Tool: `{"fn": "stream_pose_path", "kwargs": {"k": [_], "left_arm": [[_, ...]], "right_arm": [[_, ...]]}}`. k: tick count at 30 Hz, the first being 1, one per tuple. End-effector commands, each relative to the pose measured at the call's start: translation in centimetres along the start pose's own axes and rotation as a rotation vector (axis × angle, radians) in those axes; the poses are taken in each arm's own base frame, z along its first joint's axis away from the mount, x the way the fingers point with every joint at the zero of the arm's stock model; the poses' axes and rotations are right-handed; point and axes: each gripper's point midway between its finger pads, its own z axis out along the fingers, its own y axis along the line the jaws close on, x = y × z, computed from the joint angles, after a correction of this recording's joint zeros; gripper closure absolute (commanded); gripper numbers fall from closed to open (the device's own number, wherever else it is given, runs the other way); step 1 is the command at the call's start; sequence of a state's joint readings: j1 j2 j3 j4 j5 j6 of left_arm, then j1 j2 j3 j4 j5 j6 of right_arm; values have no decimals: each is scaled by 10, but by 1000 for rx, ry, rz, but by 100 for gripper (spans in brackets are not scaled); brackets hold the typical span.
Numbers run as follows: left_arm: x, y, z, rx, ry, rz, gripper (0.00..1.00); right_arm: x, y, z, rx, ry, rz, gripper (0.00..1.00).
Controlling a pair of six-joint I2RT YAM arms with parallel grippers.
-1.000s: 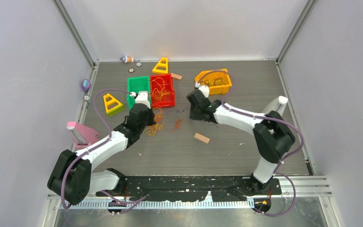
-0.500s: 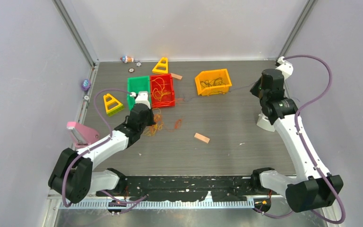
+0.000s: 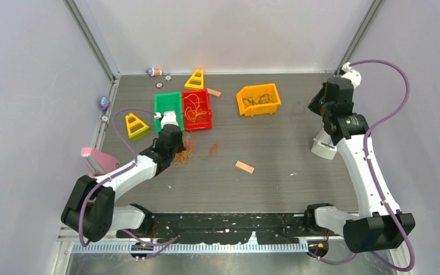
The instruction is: Untangle the cables
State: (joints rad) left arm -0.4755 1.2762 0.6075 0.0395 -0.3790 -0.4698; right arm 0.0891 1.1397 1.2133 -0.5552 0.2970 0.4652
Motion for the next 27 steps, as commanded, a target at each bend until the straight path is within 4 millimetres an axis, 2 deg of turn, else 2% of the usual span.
{"fn": "stream_pose_path", "kwargs": {"k": [1,7,10,11,12,16,22,26,27], "left_arm": [[-28,-12,-2,49,-78,-33,100],[-29,-25,-5,129,-82,-19,100],[-29,-28,-6,142,-80,-17,100],[-29,-28,-6,144,-81,-16,100],[-29,-28,-6,146,-80,-16,100],[-30,-29,-7,152,-84,-15,100],[-31,-31,-8,163,-87,-13,100],[-31,-31,-8,165,-88,-12,100],[-31,-31,-8,165,-89,-12,100]], "right_arm": [[-42,47,-17,-212,-60,-19,95],[-46,93,-16,-422,-7,-52,95],[-49,108,-7,-463,17,-47,95],[-57,114,-9,-479,5,-46,95],[-54,118,-3,-486,24,-45,95],[-69,138,2,-528,10,-53,94],[-76,154,22,-537,17,-83,95],[-72,160,43,-526,40,-96,95],[-66,160,53,-515,57,-100,95]]}}
